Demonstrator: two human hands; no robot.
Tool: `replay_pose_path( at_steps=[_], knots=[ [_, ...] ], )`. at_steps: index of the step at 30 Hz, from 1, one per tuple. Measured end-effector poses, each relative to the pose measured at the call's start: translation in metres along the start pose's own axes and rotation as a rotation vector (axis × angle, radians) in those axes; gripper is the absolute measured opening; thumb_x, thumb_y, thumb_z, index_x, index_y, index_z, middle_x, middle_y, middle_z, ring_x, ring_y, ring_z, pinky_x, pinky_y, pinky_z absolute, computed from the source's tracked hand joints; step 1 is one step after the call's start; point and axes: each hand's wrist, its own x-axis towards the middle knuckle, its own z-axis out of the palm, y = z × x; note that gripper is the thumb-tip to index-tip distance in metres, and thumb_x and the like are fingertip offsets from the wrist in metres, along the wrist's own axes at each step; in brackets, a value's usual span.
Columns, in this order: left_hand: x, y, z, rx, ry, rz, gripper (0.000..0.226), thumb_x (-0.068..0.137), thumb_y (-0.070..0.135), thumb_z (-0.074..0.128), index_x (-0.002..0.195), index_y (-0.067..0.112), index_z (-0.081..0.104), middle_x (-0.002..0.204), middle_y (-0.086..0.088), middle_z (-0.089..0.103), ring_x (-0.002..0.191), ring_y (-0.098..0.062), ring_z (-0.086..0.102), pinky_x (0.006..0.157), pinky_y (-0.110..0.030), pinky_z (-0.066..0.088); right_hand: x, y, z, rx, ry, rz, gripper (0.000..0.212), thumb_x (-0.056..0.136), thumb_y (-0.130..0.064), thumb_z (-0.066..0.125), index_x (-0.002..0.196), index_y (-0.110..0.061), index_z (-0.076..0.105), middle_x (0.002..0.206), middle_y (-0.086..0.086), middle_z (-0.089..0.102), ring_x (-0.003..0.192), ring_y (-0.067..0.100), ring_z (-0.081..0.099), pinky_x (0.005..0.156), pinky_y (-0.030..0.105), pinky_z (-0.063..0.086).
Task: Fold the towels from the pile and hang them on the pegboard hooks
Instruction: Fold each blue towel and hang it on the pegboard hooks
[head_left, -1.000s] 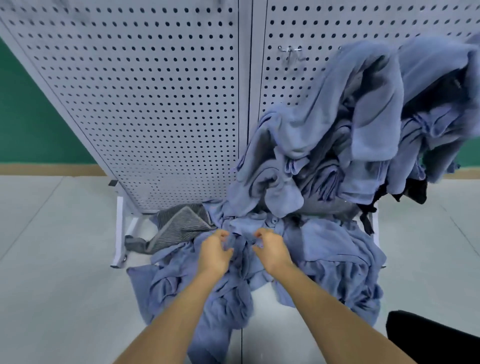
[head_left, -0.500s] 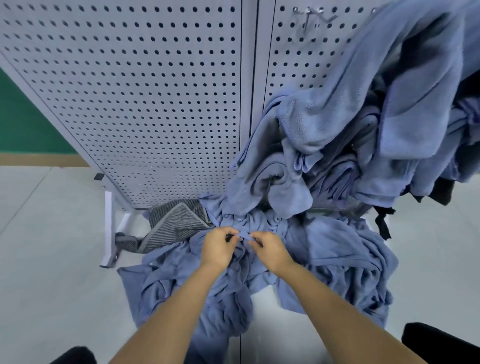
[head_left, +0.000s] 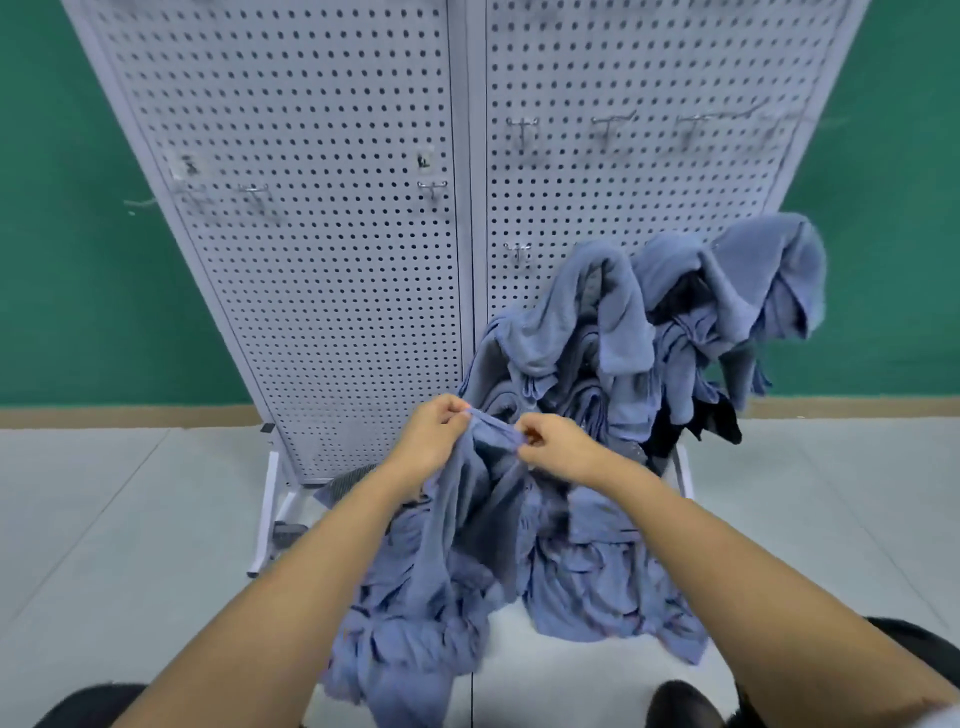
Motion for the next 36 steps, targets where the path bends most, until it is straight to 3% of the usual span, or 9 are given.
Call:
replay_pose_path(
  at_steps=[6, 8, 11, 15, 19, 21, 26, 33, 36],
  knots=[
    [-0.024, 0.068, -0.021, -0.127, -0.118, 0.08, 0.026, 0.087, 0.039, 0.063, 0.087, 0.013, 0.061, 0.086, 0.002, 0.066, 0.084, -0.012, 0.06, 0.079, -0.027, 0.046, -0.037, -0.051, -0.058, 0.287, 0.228, -0.097, 0.009, 0.095, -0.001, 0.045, 0.093, -0.008, 0.05, 0.059, -0.004, 0.04, 0.043, -0.001, 0.036, 0.047, 0.011, 0.029],
    [-0.031, 0.075, -0.03, 0.039, -0.221, 0.036, 0.043, 0.067, 0.055, 0.075, 0.072, 0.016, 0.058, 0.077, -0.002, 0.064, 0.074, -0.015, 0.059, 0.068, -0.027, 0.043, -0.046, -0.06, -0.071, 0.37, 0.247, -0.139, 0.011, 0.096, -0.002, 0.048, 0.098, -0.009, 0.057, 0.063, -0.005, 0.052, 0.047, -0.006, 0.045, 0.051, 0.007, 0.034],
    [-0.037, 0.075, -0.03, 0.143, -0.351, -0.07, 0.036, 0.076, 0.036, 0.078, 0.06, 0.018, 0.051, 0.063, -0.002, 0.054, 0.06, -0.015, 0.05, 0.054, -0.023, 0.036, -0.048, -0.063, -0.075, 0.326, 0.236, -0.19, 0.011, 0.096, -0.009, 0.053, 0.098, -0.011, 0.063, 0.077, -0.003, 0.062, 0.067, 0.002, 0.054, 0.067, 0.015, 0.043],
    [-0.037, 0.071, -0.015, -0.426, -0.437, -0.179, 0.008, 0.087, 0.01, 0.063, 0.089, 0.006, 0.07, 0.093, -0.01, 0.072, 0.082, -0.019, 0.068, 0.078, -0.029, 0.055, -0.035, -0.053, -0.07, 0.155, 0.395, -0.211, 0.012, 0.092, -0.013, 0.06, 0.093, -0.022, 0.068, 0.085, 0.0, 0.053, 0.071, 0.014, 0.047, 0.075, 0.03, 0.044],
    [-0.035, 0.07, -0.006, -0.071, -0.622, -0.236, 0.05, 0.072, 0.033, 0.081, 0.113, 0.009, 0.065, 0.112, -0.007, 0.07, 0.105, -0.02, 0.066, 0.095, -0.036, 0.051, -0.024, -0.056, -0.061, 0.291, 0.477, -0.224, 0.019, 0.091, -0.007, 0.061, 0.089, -0.023, 0.07, 0.088, 0.006, 0.062, 0.073, 0.014, 0.054, 0.076, 0.031, 0.05],
    [-0.033, 0.071, -0.002, -0.022, -0.624, -0.292, 0.042, 0.078, 0.029, 0.077, 0.112, 0.009, 0.063, 0.113, -0.008, 0.069, 0.105, -0.022, 0.066, 0.09, -0.035, 0.053, -0.02, -0.06, -0.055, 0.336, 0.467, -0.248, 0.019, 0.091, -0.004, 0.06, 0.091, -0.019, 0.07, 0.083, 0.006, 0.062, 0.067, 0.013, 0.056, 0.069, 0.026, 0.053],
    [-0.022, 0.074, -0.016, -0.685, -0.461, -0.265, 0.021, 0.088, 0.016, 0.059, 0.099, 0.001, 0.069, 0.114, -0.019, 0.064, 0.101, -0.029, 0.063, 0.098, -0.044, 0.049, -0.017, -0.05, -0.057, 0.523, 0.441, -0.085, 0.008, 0.092, -0.012, 0.062, 0.096, -0.006, 0.06, 0.073, 0.003, 0.058, 0.059, 0.009, 0.058, 0.063, 0.021, 0.054],
    [-0.032, 0.091, -0.038, -1.141, -0.331, -0.121, 0.039, 0.094, 0.022, 0.047, 0.079, 0.004, 0.077, 0.097, -0.015, 0.072, 0.091, -0.025, 0.071, 0.079, -0.044, 0.057, -0.03, -0.029, -0.047, 0.646, 0.139, 0.259, 0.043, 0.094, -0.047, 0.052, 0.088, -0.007, 0.064, 0.079, 0.005, 0.064, 0.07, 0.016, 0.062, 0.074, 0.027, 0.057],
    [-0.036, 0.096, -0.039, -1.228, -0.286, -0.071, 0.047, 0.099, 0.025, 0.042, 0.077, 0.004, 0.077, 0.094, -0.014, 0.072, 0.091, -0.024, 0.071, 0.081, -0.041, 0.057, -0.031, -0.026, -0.04, 0.833, -0.051, 0.31, 0.062, 0.071, -0.067, 0.065, 0.088, -0.007, 0.06, 0.084, 0.009, 0.059, 0.074, 0.021, 0.054, 0.07, 0.026, 0.056]
  ],
)
